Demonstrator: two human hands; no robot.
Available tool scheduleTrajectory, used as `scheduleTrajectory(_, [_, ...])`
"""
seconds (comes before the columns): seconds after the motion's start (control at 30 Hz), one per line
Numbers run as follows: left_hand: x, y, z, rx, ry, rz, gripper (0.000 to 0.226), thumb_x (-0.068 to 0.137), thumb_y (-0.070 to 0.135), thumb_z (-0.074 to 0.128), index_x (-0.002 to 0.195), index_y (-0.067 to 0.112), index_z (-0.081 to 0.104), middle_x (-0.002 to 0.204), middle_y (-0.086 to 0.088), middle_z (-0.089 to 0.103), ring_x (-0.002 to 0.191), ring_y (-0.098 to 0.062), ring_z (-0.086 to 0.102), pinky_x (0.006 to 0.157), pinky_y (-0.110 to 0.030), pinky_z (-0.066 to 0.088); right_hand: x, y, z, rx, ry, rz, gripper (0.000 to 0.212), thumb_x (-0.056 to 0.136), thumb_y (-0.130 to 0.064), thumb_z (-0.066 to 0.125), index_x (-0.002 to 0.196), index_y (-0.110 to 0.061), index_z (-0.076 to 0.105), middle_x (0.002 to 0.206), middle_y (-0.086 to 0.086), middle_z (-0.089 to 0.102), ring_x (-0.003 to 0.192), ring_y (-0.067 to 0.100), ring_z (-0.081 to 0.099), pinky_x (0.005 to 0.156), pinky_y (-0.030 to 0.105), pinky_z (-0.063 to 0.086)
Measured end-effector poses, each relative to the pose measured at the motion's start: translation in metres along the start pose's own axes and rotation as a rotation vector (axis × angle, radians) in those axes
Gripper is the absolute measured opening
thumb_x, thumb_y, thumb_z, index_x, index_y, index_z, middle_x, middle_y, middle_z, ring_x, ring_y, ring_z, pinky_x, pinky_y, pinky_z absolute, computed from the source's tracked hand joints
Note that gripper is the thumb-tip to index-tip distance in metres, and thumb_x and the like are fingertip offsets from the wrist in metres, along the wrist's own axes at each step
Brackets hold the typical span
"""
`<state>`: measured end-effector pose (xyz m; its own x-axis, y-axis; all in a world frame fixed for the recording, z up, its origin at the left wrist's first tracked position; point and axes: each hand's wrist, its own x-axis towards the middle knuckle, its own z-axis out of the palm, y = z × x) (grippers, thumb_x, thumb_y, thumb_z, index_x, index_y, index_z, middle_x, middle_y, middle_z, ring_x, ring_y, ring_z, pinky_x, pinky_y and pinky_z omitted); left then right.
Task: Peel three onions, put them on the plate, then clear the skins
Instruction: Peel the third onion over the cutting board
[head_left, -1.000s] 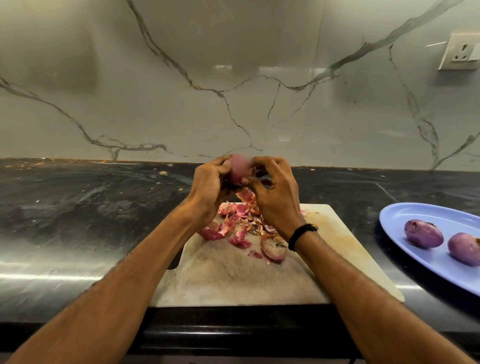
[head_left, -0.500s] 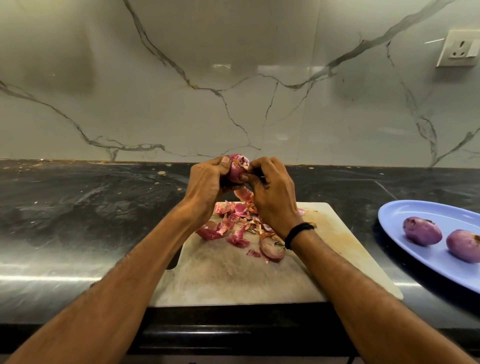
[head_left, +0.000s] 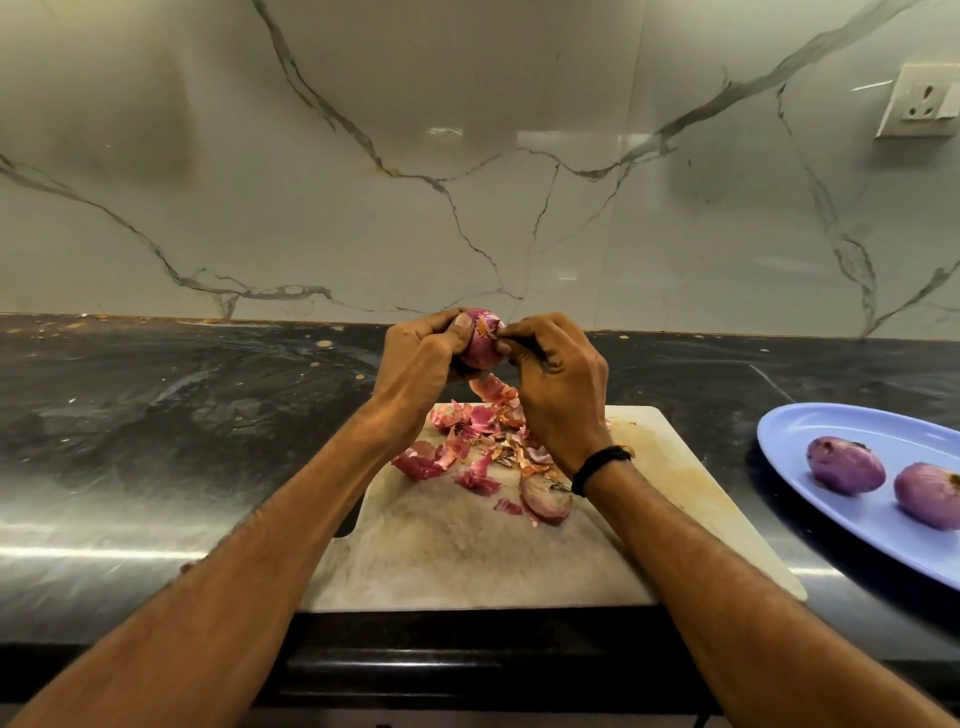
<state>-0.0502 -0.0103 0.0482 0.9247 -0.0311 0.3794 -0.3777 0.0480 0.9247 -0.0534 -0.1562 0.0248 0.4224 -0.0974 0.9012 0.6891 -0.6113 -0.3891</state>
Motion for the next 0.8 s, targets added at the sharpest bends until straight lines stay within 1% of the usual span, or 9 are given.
scheduleTrajectory(0.13, [0.0, -0.001, 0.001, -0.047, -0.012, -0.076, 0.032, 0.104, 0.019, 0.052, 0.128, 0.001, 0.065, 0.12, -0.018, 0.068, 0.107, -0.029, 0.069, 0.086, -0.039, 0.062, 0.0, -0.001, 0.0, -0.02, -0.021, -0.019, 0.01, 0.088, 0.004, 0.059, 0.093, -0.002, 0.065, 0.094, 0.008, 0.062, 0.084, 0.01, 0.056, 0.075, 0.011, 0.049])
scheduleTrajectory(0.2, [0.0, -0.001, 0.002, -0.106, -0.005, -0.143, 0.033, 0.104, 0.018, 0.051, 0.128, -0.001, 0.064, 0.12, -0.021, 0.068, 0.107, -0.032, 0.069, 0.085, -0.039, 0.062, 0.0, -0.003, 0.001, -0.022, -0.045, -0.02, 0.009, 0.089, -0.004, 0.055, 0.092, -0.001, 0.063, 0.093, 0.011, 0.061, 0.083, 0.015, 0.057, 0.075, 0.009, 0.046])
scheduleTrajectory(0.33, [-0.003, 0.002, 0.003, -0.22, 0.003, -0.24, 0.031, 0.106, 0.017, 0.045, 0.12, -0.003, 0.065, 0.115, -0.024, 0.069, 0.097, -0.029, 0.072, 0.074, -0.032, 0.062, 0.0, -0.011, 0.001, -0.023, -0.089, -0.015, 0.043, 0.084, -0.034, 0.041, 0.093, 0.003, 0.062, 0.092, 0.014, 0.06, 0.081, 0.016, 0.053, 0.07, 0.008, 0.039])
scheduleTrajectory(0.47, [-0.004, 0.005, 0.005, -0.359, 0.023, -0.305, 0.031, 0.106, 0.013, 0.043, 0.123, -0.004, 0.061, 0.116, -0.025, 0.068, 0.097, -0.029, 0.072, 0.085, -0.04, 0.062, -0.001, -0.014, 0.002, -0.005, -0.111, 0.064, 0.053, 0.08, -0.038, 0.03, 0.097, 0.002, 0.059, 0.094, 0.013, 0.058, 0.085, 0.014, 0.05, 0.071, 0.005, 0.038])
scheduleTrajectory(0.53, [-0.005, 0.007, 0.007, -0.44, 0.04, -0.334, 0.029, 0.105, 0.011, 0.04, 0.118, -0.004, 0.061, 0.116, -0.026, 0.068, 0.102, -0.033, 0.07, 0.087, -0.041, 0.061, -0.002, -0.015, 0.002, 0.009, -0.121, 0.118, 0.051, 0.08, -0.036, 0.027, 0.098, 0.0, 0.057, 0.093, 0.006, 0.054, 0.085, 0.013, 0.049, 0.07, 0.007, 0.039])
scheduleTrajectory(0.63, [-0.007, 0.01, 0.009, -0.52, 0.057, -0.369, 0.029, 0.106, 0.01, 0.038, 0.119, -0.005, 0.059, 0.116, -0.027, 0.067, 0.109, -0.037, 0.068, 0.086, -0.039, 0.061, -0.002, -0.016, 0.002, 0.022, -0.108, 0.184, 0.031, 0.082, -0.019, 0.032, 0.098, -0.004, 0.054, 0.092, 0.003, 0.053, 0.083, 0.013, 0.05, 0.068, 0.01, 0.04])
scheduleTrajectory(0.7, [-0.007, 0.01, 0.009, -0.582, 0.071, -0.392, 0.031, 0.105, 0.01, 0.036, 0.122, -0.006, 0.057, 0.117, -0.028, 0.066, 0.11, -0.038, 0.067, 0.088, -0.039, 0.06, 0.0, -0.014, 0.001, 0.056, -0.097, 0.248, 0.025, 0.081, -0.017, 0.037, 0.098, -0.006, 0.052, 0.09, 0.004, 0.055, 0.079, 0.013, 0.053, 0.067, 0.012, 0.045])
scheduleTrajectory(0.77, [-0.006, 0.011, 0.008, -0.615, 0.077, -0.398, 0.03, 0.105, 0.01, 0.035, 0.119, -0.004, 0.058, 0.114, -0.028, 0.066, 0.107, -0.037, 0.067, 0.088, -0.037, 0.059, 0.0, -0.011, 0.0, 0.1, -0.065, 0.297, 0.011, 0.09, -0.007, 0.044, 0.098, -0.008, 0.051, 0.09, 0.006, 0.058, 0.08, 0.018, 0.058, 0.068, 0.025, 0.052])
scheduleTrajectory(0.8, [-0.007, 0.012, 0.007, -0.614, 0.074, -0.395, 0.03, 0.105, 0.01, 0.034, 0.117, -0.003, 0.059, 0.113, -0.027, 0.066, 0.105, -0.037, 0.067, 0.086, -0.037, 0.058, 0.001, -0.009, -0.001, 0.102, -0.044, 0.317, 0.012, 0.093, 0.0, 0.044, 0.097, -0.01, 0.05, 0.091, 0.007, 0.059, 0.082, 0.022, 0.06, 0.069, 0.03, 0.054])
